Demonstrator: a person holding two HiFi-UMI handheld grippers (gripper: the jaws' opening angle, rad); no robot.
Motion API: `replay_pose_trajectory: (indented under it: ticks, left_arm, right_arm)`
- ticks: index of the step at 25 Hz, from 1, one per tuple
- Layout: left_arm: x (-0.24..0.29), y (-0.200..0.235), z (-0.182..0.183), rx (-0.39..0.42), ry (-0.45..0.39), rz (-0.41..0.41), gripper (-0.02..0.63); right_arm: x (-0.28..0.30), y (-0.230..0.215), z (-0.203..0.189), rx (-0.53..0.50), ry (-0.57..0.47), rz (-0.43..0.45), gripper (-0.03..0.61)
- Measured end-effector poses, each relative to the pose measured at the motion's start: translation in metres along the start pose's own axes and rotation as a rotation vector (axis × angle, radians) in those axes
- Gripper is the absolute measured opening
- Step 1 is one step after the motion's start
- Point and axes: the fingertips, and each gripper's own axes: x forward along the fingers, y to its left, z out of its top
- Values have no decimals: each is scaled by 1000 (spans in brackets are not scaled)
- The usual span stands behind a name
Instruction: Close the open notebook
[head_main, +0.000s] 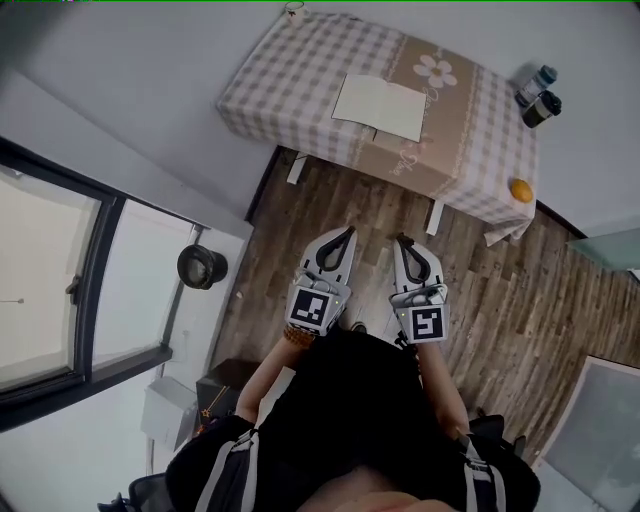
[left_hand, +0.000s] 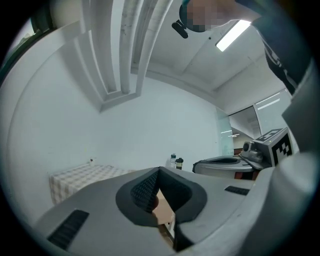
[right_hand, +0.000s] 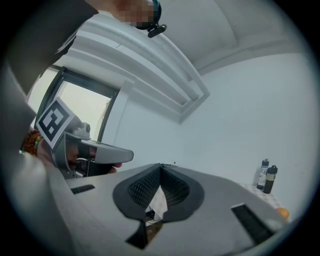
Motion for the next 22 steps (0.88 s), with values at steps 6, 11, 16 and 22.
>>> replay_pose_trajectory:
  ticks: [6, 11, 16, 22]
  left_arm:
    - [26, 38, -6, 9, 24, -28, 6]
    - [42, 68, -8, 29, 32, -48, 6]
    - [53, 97, -11, 32, 33, -60, 6]
    - [70, 123, -10, 20, 33, -72, 6]
  right_arm:
    - [44, -9, 3, 21, 22, -20, 6]
    - [77, -10, 4, 17, 30, -29, 6]
    - [106, -8, 0, 7, 38, -52, 6]
    - [136, -5, -2, 5, 51, -53, 6]
